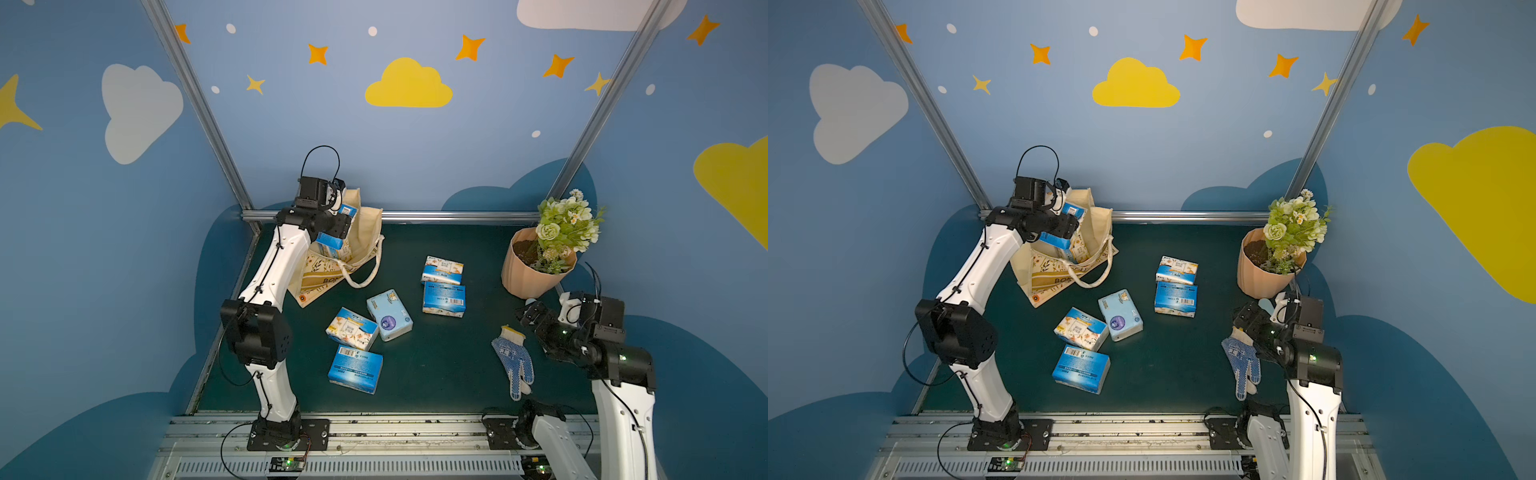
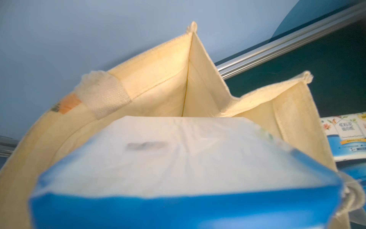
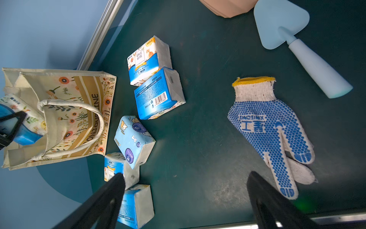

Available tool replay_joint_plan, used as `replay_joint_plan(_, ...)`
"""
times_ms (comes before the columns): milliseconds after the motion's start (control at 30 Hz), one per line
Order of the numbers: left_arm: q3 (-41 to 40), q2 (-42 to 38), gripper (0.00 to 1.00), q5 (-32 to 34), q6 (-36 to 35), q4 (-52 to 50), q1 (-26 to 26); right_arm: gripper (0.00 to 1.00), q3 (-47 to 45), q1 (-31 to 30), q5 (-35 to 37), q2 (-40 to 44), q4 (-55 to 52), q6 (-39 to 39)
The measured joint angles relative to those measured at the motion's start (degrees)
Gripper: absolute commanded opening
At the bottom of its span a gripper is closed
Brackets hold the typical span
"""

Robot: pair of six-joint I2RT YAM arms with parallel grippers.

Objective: Put tissues into the canvas bag
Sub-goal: Place the pack of facial tissues in the canvas bag.

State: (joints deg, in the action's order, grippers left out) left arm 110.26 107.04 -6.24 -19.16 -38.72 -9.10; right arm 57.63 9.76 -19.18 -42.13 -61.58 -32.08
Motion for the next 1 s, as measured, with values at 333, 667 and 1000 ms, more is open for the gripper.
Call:
replay_joint_plan(333,-1.62,0.00,1.00,-0.09,0.68,4.85,0.09,0.97,0.00,0.00,-0.26,0.00,0.11,0.22)
replay_joint_plan(667,1.03,-0.81,1.00,-2.25,1.90,5.44,-0.15,0.97,-0.11,-1.29,-1.55,-0.55,1.42,1.07)
replay_joint_plan(1000,11.02,-6.10,1.00,-3.13,-1.25,1.11,-6.97,0.97,3.26,-26.73,3.65,-13.81,7.52,2.32)
